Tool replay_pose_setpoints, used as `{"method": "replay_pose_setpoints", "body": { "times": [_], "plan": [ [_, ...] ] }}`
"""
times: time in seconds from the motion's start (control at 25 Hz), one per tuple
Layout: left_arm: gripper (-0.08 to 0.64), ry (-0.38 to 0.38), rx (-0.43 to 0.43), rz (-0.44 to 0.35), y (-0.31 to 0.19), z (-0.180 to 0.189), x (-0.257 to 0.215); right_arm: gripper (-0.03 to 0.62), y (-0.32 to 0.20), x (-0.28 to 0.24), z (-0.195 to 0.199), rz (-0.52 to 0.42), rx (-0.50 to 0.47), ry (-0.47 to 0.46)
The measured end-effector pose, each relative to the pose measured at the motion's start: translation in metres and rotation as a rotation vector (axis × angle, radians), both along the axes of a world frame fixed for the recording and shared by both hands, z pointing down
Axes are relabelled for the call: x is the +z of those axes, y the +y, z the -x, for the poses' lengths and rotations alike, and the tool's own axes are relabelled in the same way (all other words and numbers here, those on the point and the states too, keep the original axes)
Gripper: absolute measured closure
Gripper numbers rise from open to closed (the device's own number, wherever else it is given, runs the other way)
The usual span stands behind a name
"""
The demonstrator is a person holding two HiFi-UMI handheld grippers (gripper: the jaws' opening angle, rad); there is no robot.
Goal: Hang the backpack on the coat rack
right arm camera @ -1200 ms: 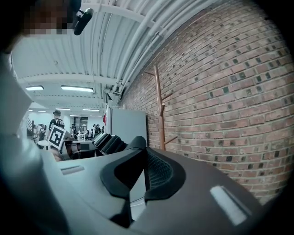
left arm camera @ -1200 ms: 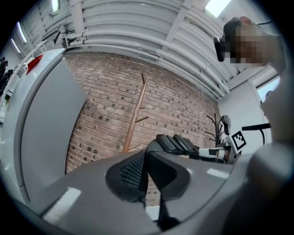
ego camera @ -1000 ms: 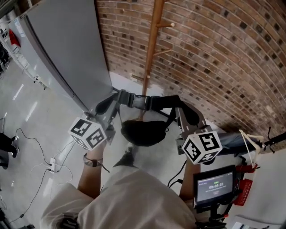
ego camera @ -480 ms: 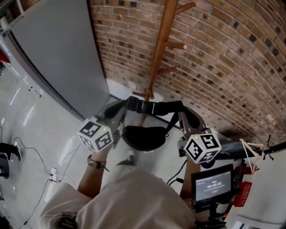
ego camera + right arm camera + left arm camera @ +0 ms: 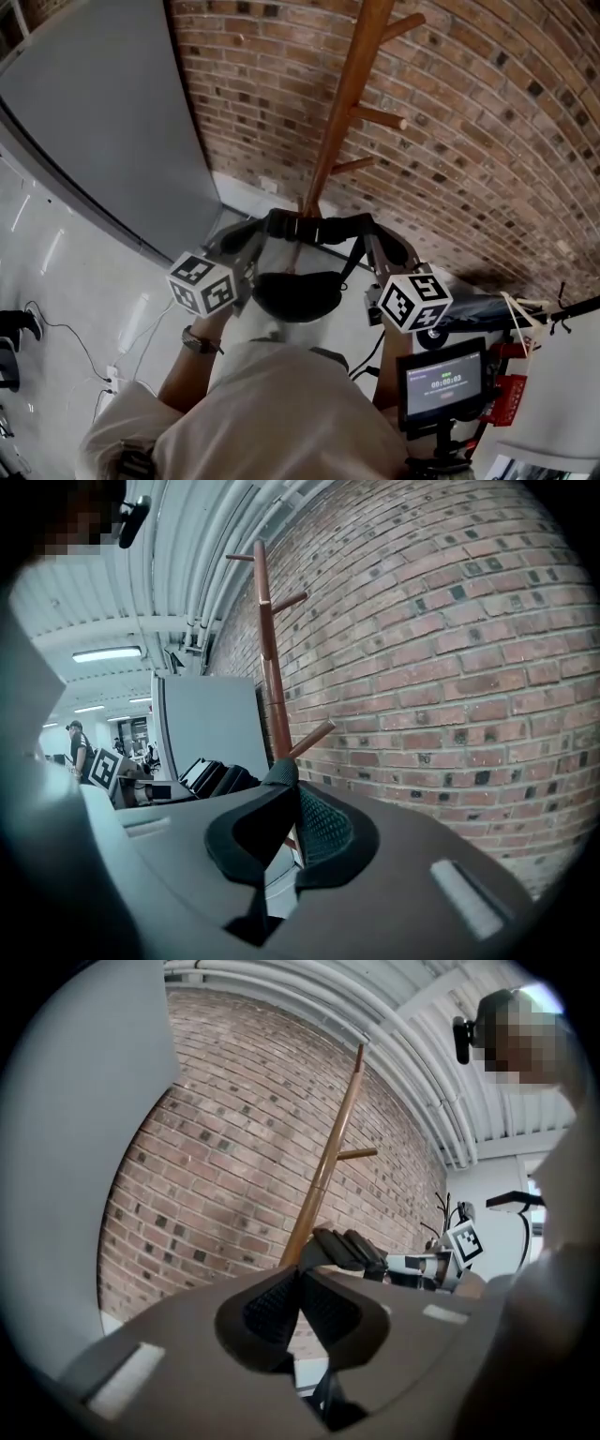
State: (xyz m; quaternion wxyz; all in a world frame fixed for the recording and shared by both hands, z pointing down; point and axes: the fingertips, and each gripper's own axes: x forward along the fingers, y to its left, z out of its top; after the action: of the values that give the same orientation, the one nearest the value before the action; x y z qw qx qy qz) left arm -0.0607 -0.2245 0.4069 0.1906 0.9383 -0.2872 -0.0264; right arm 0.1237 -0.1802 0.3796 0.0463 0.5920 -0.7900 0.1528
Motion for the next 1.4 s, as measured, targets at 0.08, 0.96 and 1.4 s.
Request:
{"method": "replay_pose_setpoints", "body": {
  "times": [0.08,0.96,1.4],
  "plan": [
    [0.554,0.0,0.002,0.009,-0.006,0.001,0.005,0.584,-0.006,0.003,0.001,0.003,-0.001,-0.003],
    [0.554,-0.081,-0.111,0.15,-0.035,-0.012,0.062,0.584,-0.065,0.059,-0.008,0.144,-0.132,-0.075],
    [0.554,-0.117,-0.174,0.21,-0.032,-0.015,0.091,0.584,-0.077,0.088,-0.011,0.211,-0.2,-0.018]
  ]
}}
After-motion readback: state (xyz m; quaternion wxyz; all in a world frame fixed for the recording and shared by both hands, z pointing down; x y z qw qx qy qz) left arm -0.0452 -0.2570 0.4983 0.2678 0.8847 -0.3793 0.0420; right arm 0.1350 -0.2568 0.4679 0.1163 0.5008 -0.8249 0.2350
